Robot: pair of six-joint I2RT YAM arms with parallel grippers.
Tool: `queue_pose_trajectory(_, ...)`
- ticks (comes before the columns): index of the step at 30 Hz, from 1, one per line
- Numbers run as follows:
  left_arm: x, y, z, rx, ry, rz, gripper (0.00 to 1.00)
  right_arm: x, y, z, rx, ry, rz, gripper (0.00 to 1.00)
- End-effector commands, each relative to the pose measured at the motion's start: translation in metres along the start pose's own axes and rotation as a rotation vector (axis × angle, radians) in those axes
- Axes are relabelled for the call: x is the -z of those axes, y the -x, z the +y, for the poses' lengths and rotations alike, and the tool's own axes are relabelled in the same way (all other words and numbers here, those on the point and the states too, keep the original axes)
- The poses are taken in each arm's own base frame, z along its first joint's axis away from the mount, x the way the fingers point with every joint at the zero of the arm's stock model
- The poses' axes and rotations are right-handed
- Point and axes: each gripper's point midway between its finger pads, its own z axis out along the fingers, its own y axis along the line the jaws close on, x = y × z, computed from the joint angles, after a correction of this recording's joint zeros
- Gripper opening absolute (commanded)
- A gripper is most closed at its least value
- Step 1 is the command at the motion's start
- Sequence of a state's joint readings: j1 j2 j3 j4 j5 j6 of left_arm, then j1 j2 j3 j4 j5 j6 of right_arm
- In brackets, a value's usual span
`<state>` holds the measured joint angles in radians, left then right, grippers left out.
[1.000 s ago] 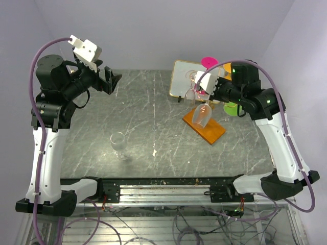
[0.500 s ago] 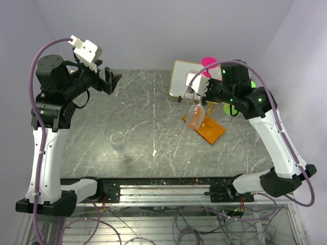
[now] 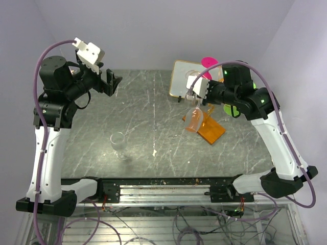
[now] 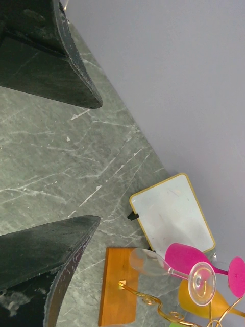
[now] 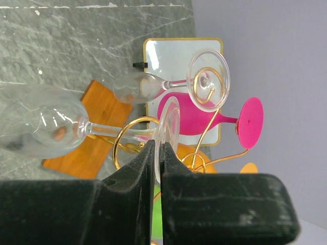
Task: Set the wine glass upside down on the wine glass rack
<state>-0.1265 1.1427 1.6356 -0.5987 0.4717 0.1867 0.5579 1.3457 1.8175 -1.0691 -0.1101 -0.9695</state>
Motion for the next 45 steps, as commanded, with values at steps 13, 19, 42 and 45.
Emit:
queue_pose_trajectory(13, -0.005, -0.01, 0.0, -0.017, -0.019, 0.015, 0.95, 0.03, 0.006, -0.006, 0.006, -0.065, -0.038, 0.0)
queue_pose_trajectory(19, -0.008, -0.013, 0.0, -0.011, -0.029, 0.02, 0.95, 0.032, -0.008, -0.006, -0.006, -0.086, 0.007, 0.0)
queue_pose_trajectory(42, -0.012, -0.022, -0.002, -0.01, -0.046, 0.038, 0.95, 0.018, -0.033, 0.012, -0.022, -0.054, 0.082, 0.02)
queue_pose_trajectory(45, -0.012, -0.024, -0.002, -0.011, -0.044, 0.041, 0.95, 0.02, -0.032, 0.013, -0.025, -0.048, 0.074, 0.06)
